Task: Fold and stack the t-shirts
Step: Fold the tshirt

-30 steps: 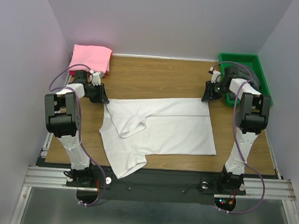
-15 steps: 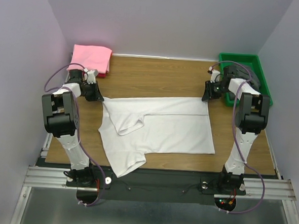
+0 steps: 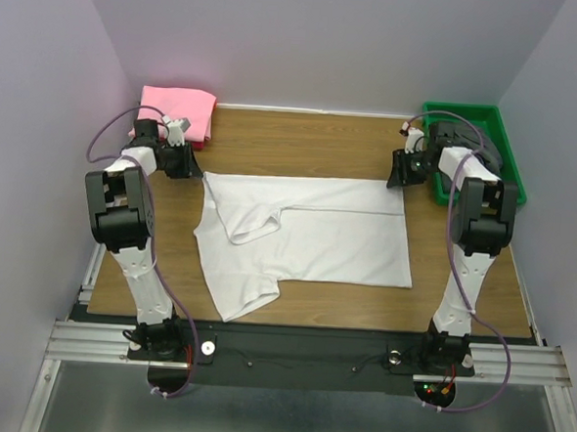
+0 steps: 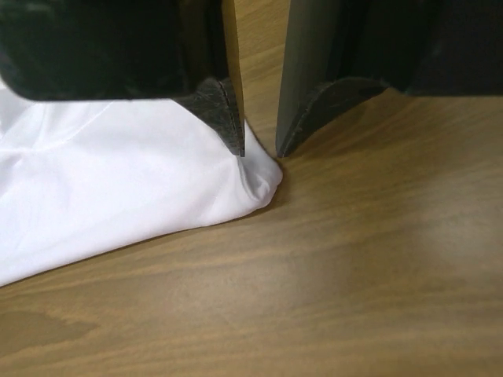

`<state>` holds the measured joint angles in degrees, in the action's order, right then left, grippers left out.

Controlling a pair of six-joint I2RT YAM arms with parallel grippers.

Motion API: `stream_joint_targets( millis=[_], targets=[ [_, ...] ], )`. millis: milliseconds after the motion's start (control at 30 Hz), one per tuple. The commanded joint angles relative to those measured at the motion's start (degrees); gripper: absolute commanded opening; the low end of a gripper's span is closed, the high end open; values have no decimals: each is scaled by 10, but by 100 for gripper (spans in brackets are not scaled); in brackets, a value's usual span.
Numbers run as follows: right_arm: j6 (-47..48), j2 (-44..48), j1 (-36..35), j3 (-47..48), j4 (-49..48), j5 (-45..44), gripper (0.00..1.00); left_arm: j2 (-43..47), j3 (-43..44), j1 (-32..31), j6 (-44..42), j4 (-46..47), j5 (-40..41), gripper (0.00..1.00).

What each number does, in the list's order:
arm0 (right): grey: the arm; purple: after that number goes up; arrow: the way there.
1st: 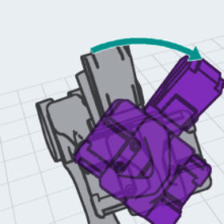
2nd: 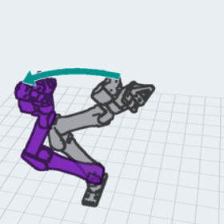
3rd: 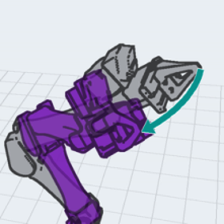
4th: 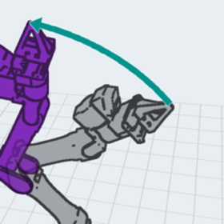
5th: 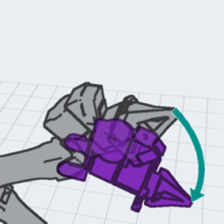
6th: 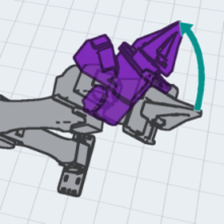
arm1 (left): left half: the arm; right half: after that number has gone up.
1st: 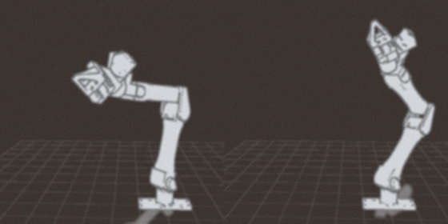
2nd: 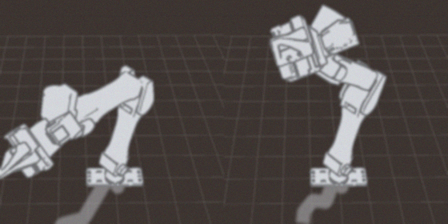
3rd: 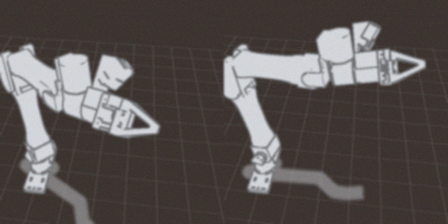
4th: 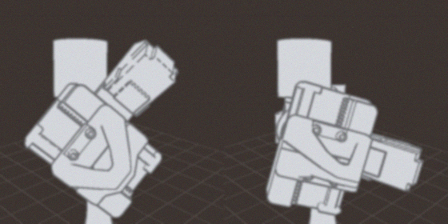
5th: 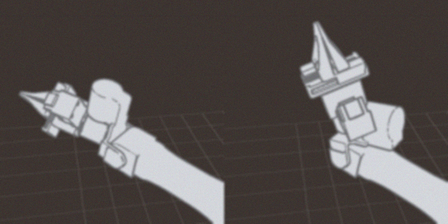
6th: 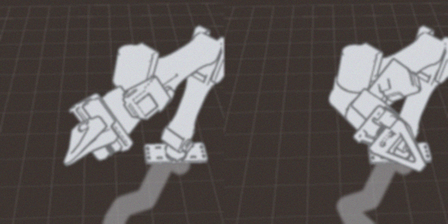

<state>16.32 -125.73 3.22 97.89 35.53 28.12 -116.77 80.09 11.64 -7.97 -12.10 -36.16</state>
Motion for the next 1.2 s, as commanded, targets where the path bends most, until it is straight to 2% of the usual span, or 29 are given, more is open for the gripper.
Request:
stream_joint_targets(
  millis=[0,167,300,400,600,767,933,967,1033,1167],
  targets=[
    [-8,51,-2,6,-6,26,50,49,52,1,-43,-43,-16,36],
    [-4,120,-3,-34,2,48,52,117,19,-21,-83,-74,-22,36],
    [6,122,-7,-66,9,44,46,139,-41,-79,-77,-56,-22,35],
    [11,109,-10,-90,9,47,42,129,-80,-114,-58,-32,-21,33],
    [32,61,-16,-97,8,27,41,72,-88,-115,-52,-25,-9,32],
    [33,-2,-16,-58,-1,9,40,19,-63,-114,-52,-22,15,29],
    [14,-45,-16,26,-2,-6,40,-27,12,-97,-54,-41,18,30],
    [11,-45,-16,47,-1,-4,41,-30,44,-97,-58,-47,17,32],
    [9,-25,-17,56,2,-1,47,-22,85,-97,-84,-80,-15,37],
    [36,65,-17,33,39,32,57,59,97,-98,-150,-151,-49,47]
  ],
)
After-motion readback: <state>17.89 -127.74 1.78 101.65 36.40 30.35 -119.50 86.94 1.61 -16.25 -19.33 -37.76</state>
